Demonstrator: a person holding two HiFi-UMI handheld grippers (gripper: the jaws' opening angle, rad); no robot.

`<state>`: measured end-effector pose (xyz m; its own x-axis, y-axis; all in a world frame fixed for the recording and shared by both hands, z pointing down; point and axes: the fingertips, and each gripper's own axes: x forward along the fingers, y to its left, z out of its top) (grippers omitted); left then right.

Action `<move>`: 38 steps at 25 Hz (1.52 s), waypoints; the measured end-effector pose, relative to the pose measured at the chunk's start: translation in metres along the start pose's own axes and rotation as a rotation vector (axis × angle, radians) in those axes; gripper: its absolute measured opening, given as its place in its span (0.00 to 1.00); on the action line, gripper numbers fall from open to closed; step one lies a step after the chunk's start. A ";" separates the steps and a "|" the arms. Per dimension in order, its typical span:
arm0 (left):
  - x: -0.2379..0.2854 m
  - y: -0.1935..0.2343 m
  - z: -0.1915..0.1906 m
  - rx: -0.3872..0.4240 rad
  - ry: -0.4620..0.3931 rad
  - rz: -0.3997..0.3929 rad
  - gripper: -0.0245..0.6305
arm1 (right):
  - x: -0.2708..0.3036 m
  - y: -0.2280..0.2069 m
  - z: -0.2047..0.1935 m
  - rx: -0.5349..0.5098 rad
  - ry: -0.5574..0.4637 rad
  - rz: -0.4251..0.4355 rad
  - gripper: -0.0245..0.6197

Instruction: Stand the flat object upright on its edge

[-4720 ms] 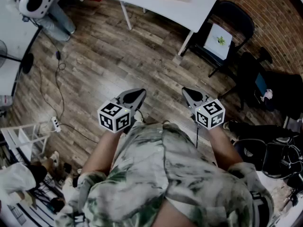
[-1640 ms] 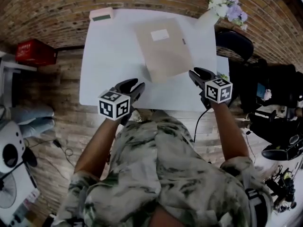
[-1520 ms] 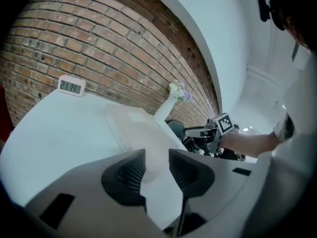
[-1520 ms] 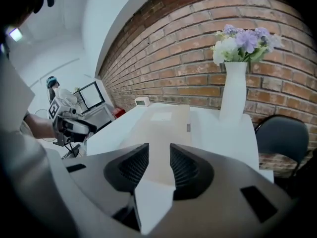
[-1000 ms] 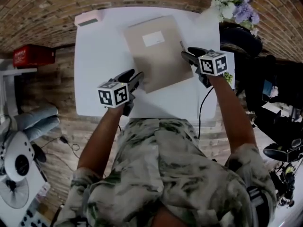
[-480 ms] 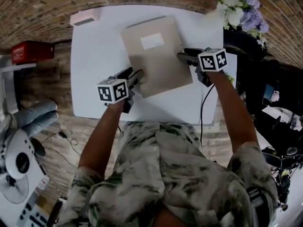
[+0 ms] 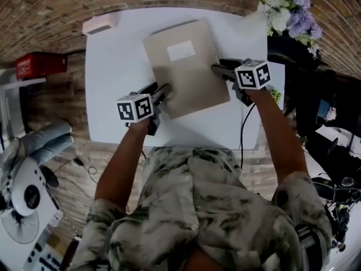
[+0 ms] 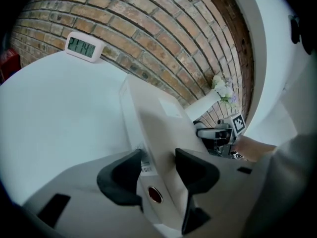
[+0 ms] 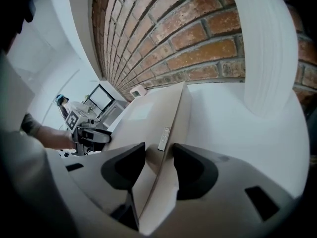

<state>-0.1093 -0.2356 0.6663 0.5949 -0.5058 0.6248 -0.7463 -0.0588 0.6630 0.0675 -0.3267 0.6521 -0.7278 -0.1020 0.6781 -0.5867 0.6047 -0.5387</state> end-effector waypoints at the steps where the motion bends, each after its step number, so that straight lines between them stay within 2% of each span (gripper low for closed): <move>1: -0.001 0.000 0.000 0.005 0.001 0.004 0.38 | -0.001 0.001 0.000 0.000 -0.001 -0.004 0.34; 8: -0.013 -0.007 0.008 0.070 -0.010 0.018 0.38 | -0.014 0.014 0.007 -0.020 -0.049 -0.016 0.33; 24: -0.070 -0.028 0.066 0.378 -0.096 0.018 0.37 | -0.056 0.081 0.045 -0.193 -0.194 -0.095 0.27; 30: -0.084 -0.036 0.105 0.521 -0.138 0.041 0.37 | -0.067 0.097 0.072 -0.300 -0.273 -0.182 0.26; 38: -0.089 -0.044 0.157 0.629 -0.197 0.065 0.36 | -0.075 0.099 0.109 -0.365 -0.345 -0.260 0.24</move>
<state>-0.1766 -0.3235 0.5168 0.5215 -0.6696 0.5288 -0.8465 -0.4839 0.2221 0.0256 -0.3452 0.4931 -0.6855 -0.4993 0.5299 -0.6459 0.7530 -0.1260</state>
